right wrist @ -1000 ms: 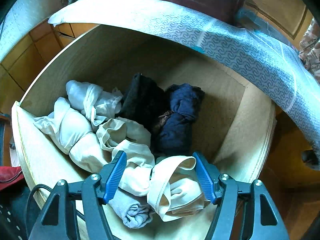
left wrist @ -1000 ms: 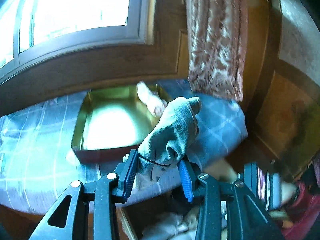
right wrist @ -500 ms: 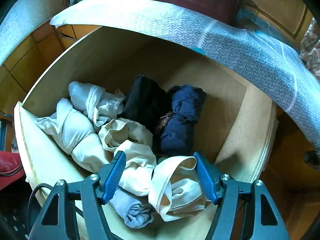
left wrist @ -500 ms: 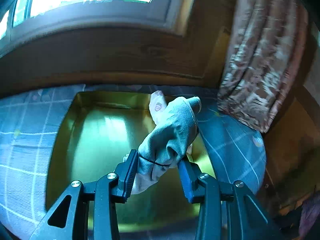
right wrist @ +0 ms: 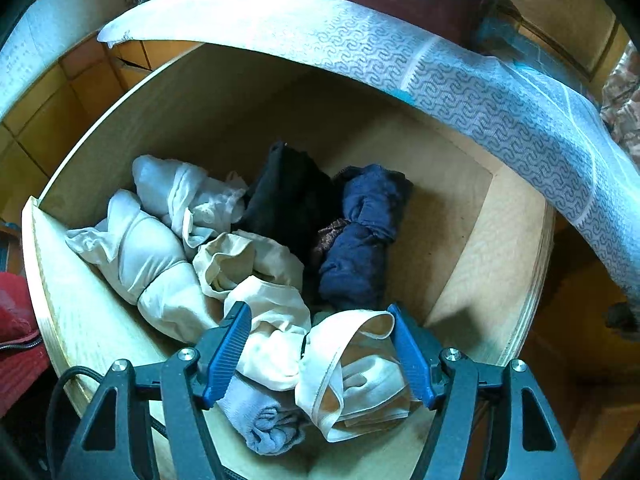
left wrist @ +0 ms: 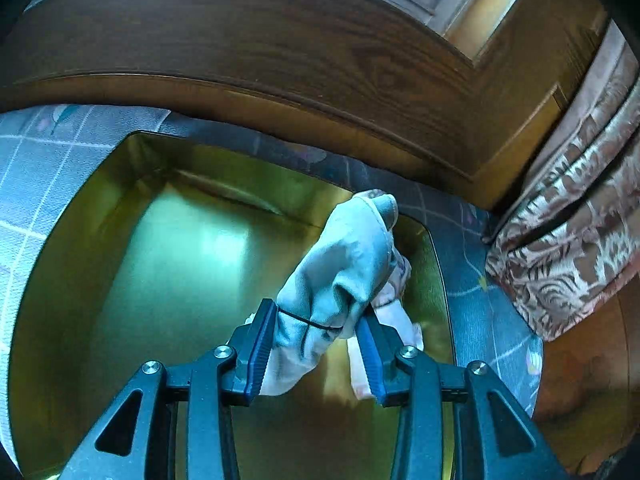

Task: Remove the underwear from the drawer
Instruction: 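Release the grey-blue garment in the box and return the left tool to the drawer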

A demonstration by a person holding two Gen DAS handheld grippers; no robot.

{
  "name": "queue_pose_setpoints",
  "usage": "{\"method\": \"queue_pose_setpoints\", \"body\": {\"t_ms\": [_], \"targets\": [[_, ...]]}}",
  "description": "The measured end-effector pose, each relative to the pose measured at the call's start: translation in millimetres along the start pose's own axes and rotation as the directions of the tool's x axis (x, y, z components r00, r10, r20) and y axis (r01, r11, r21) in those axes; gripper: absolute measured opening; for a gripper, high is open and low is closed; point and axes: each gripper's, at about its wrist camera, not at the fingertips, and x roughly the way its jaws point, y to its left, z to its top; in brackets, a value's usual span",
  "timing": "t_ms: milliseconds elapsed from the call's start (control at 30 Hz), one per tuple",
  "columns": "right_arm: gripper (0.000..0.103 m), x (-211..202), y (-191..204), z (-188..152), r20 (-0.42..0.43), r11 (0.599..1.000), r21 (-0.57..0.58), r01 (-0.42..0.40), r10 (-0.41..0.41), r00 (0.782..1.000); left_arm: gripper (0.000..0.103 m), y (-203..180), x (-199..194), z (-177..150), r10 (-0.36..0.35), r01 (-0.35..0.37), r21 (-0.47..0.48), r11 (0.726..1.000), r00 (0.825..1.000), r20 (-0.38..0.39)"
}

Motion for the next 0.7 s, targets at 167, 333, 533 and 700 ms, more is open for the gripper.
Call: {"method": "queue_pose_setpoints", "body": {"t_ms": [167,333,533,700], "targets": [[0.071,2,1,1,-0.005,1.000,-0.002,0.005,-0.005,1.000,0.050,-5,9,0,0.010,-0.010,0.033,0.999,1.000,0.002],[0.071,3,1,1,-0.007,1.000,-0.003,0.007,-0.007,1.000,0.067,-3,5,2,0.019,-0.020,0.041,0.999,0.999,0.029],[0.072,3,2,1,-0.007,1.000,-0.004,0.006,-0.006,1.000,0.069,-4,-30,-5,0.021,-0.031,0.110,0.993,0.995,0.099],[0.072,4,2,0,-0.005,1.000,-0.003,0.004,-0.004,1.000,0.069,-5,-58,-14,0.023,-0.047,0.163,0.986,0.989,0.144]]}}
